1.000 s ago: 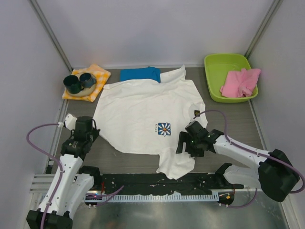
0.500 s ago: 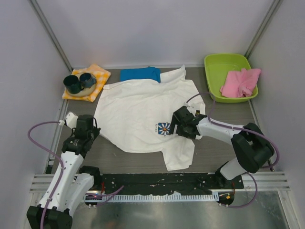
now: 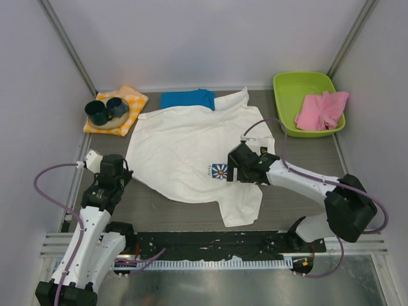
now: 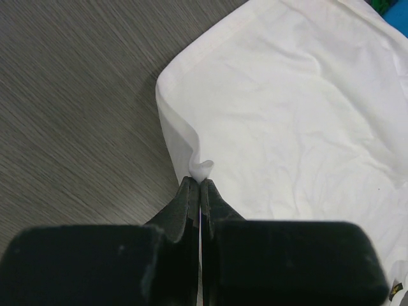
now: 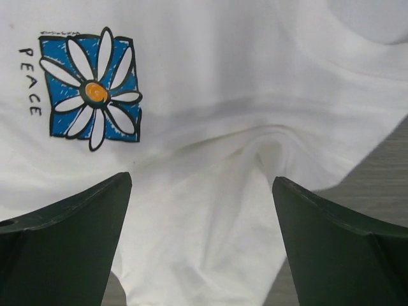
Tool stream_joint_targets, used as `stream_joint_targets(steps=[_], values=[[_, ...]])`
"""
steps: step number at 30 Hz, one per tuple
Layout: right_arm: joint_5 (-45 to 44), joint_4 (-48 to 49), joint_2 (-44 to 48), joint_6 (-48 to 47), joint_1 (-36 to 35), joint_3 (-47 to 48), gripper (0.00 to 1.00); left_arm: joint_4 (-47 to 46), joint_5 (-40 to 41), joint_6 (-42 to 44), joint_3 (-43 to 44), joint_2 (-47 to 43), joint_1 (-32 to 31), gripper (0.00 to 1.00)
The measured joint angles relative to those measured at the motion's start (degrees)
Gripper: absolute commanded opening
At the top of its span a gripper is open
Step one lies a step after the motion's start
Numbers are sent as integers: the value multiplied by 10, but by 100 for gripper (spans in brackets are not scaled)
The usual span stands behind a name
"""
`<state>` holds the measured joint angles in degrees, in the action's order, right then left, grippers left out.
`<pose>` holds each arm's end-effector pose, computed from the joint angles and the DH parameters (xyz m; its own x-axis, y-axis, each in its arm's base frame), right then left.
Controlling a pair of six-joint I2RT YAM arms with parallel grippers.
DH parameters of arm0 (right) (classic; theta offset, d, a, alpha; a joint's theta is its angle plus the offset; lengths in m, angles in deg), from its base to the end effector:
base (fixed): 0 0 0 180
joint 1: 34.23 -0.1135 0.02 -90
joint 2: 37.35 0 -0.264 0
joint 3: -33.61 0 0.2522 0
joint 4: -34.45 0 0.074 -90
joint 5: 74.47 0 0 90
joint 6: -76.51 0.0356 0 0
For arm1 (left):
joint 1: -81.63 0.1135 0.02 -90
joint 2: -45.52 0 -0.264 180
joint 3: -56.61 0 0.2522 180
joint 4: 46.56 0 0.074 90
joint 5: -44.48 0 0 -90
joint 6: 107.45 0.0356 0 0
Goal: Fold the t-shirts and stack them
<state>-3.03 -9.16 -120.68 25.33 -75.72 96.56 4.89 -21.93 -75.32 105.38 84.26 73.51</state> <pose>0.2120 0.1724 0.1911 -0.8527 0.0392 -0.5210 0.0142 0.9985 0.0520 0.1430 -0.0060 0.2521 -0.2064 -0.7545 -0.6230 -0.6438 0.5842 -0.4942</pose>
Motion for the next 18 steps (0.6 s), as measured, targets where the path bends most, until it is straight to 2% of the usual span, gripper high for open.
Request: stream_joint_targets(steps=[7, 10, 13, 14, 18], values=[[-43, -90, 186, 29, -8, -30, 100, 2, -3, 0, 0, -9, 0, 0], [-39, -116, 227, 61, -8, -74, 95, 2, -7, 0, 0, -9, 0, 0], [-26, -144, 258, 94, -8, -130, 87, 2, -9, 0, 0, -8, 0, 0], [-21, -153, 271, 105, -8, -146, 81, 2, -9, 0, 0, -7, 0, 0], [-8, -174, 308, 135, -9, -165, 70, -2, -14, 0, 0, 4, 0, 0]])
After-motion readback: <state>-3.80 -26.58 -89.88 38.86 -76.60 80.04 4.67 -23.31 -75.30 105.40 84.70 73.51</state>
